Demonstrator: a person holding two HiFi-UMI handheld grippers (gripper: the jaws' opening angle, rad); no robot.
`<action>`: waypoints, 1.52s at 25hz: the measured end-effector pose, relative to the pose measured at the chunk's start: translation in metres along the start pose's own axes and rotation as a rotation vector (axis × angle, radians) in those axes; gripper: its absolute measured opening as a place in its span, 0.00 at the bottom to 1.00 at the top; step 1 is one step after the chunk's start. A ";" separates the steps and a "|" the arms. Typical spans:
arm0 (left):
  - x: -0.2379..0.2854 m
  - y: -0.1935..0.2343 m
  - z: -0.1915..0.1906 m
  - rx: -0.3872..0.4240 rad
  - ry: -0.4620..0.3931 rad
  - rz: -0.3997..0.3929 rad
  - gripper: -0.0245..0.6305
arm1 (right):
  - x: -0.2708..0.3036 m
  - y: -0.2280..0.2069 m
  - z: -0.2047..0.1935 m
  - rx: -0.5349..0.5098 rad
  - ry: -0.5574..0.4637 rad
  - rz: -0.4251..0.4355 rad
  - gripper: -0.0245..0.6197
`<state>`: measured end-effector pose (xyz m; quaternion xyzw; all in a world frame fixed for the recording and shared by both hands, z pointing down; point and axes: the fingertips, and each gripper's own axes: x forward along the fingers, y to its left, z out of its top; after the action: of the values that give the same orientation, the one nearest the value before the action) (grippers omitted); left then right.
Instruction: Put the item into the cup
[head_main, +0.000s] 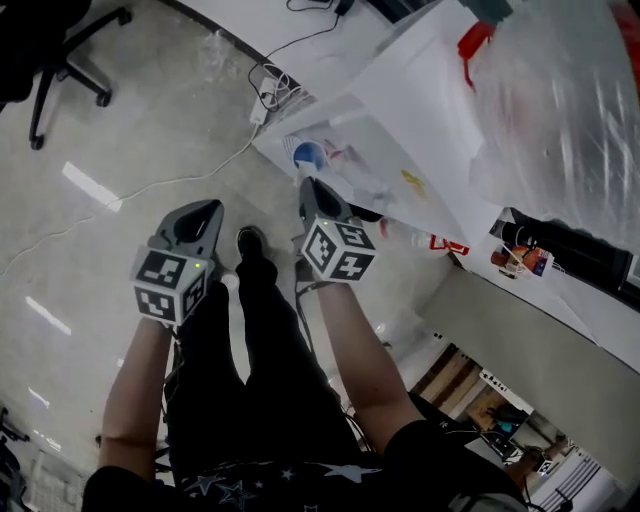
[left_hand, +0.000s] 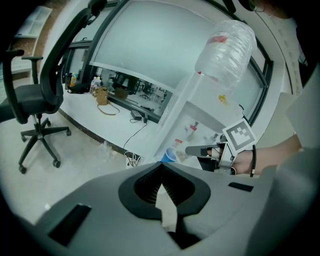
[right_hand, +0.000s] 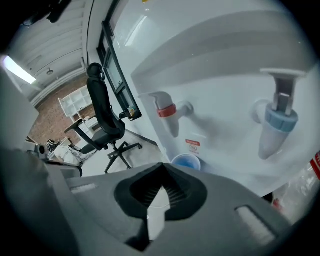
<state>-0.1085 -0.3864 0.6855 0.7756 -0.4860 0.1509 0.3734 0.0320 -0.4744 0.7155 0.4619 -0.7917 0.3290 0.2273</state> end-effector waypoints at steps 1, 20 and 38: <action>0.001 0.001 0.000 -0.004 -0.001 0.005 0.05 | 0.003 -0.002 0.001 0.000 0.001 -0.005 0.04; 0.024 0.016 -0.007 -0.074 0.017 0.026 0.05 | 0.048 -0.033 0.005 -0.037 -0.009 -0.128 0.04; 0.023 0.021 -0.013 -0.057 0.044 0.013 0.05 | 0.057 -0.031 -0.003 -0.093 0.009 -0.158 0.15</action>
<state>-0.1137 -0.3967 0.7172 0.7578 -0.4869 0.1565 0.4052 0.0331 -0.5166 0.7650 0.5105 -0.7661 0.2752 0.2772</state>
